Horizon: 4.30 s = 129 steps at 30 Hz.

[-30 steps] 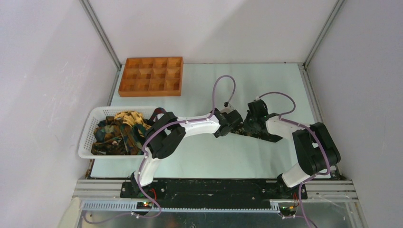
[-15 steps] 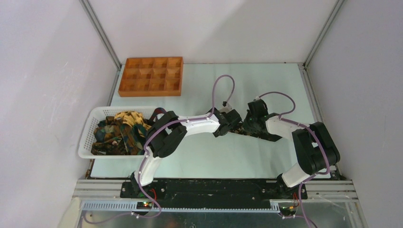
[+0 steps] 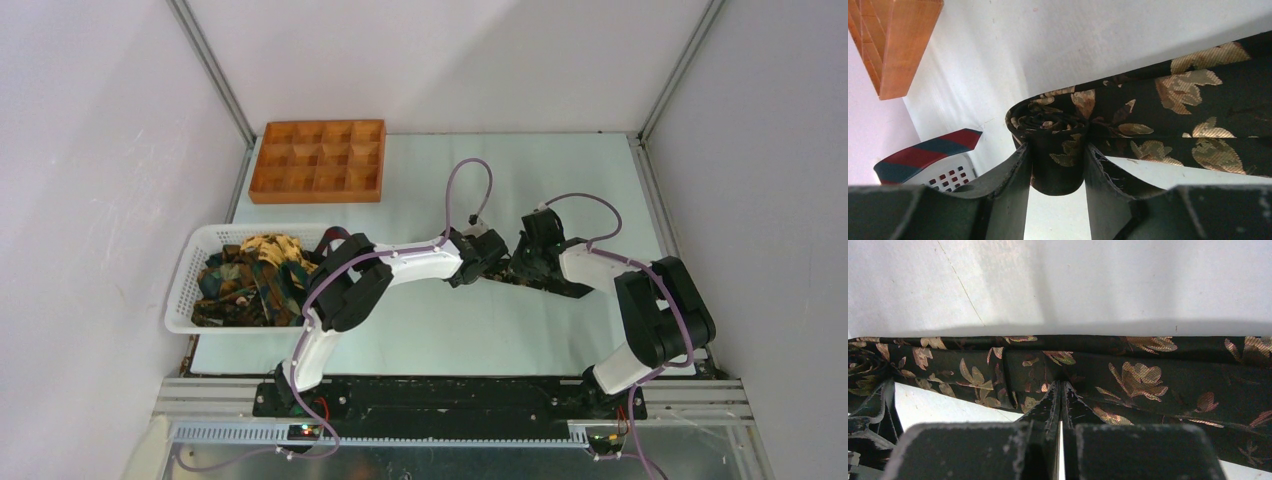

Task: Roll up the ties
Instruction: Roll the tie at the center of the board.

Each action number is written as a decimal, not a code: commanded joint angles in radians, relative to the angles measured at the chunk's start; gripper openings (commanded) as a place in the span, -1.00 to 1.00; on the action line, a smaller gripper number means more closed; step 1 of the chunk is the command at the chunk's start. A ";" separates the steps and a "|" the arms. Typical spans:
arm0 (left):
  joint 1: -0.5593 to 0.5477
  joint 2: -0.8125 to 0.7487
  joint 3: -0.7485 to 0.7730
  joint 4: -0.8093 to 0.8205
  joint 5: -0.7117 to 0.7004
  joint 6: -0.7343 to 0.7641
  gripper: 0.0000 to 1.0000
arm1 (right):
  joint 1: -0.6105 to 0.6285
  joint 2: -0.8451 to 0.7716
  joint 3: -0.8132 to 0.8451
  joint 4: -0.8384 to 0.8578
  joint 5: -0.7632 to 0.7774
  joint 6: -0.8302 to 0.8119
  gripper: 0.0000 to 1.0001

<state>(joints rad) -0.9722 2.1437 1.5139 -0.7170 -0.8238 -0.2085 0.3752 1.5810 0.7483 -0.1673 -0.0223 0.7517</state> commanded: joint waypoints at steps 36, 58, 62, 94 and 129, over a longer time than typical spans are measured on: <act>0.051 -0.083 0.031 0.038 0.364 -0.074 0.15 | 0.001 0.026 -0.023 -0.052 0.034 -0.023 -1.00; 0.070 -0.207 0.035 0.090 0.364 -0.093 0.20 | -0.003 -0.203 -0.021 -0.019 0.002 -0.105 -0.32; 0.083 -0.265 0.010 0.096 0.344 -0.111 0.20 | 0.000 -0.233 -0.021 0.002 -0.003 -0.163 -0.12; 0.548 -1.125 -0.652 0.317 0.447 -0.435 0.69 | 0.386 0.580 1.037 -0.458 -0.243 -1.073 0.99; 0.568 -1.104 -0.656 0.332 0.504 -0.432 0.71 | 0.407 0.719 1.026 -0.531 -0.126 -1.108 -0.23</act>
<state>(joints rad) -0.4126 1.0397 0.8558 -0.4263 -0.3279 -0.6292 0.7807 2.2581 1.7737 -0.6796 -0.1612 -0.3511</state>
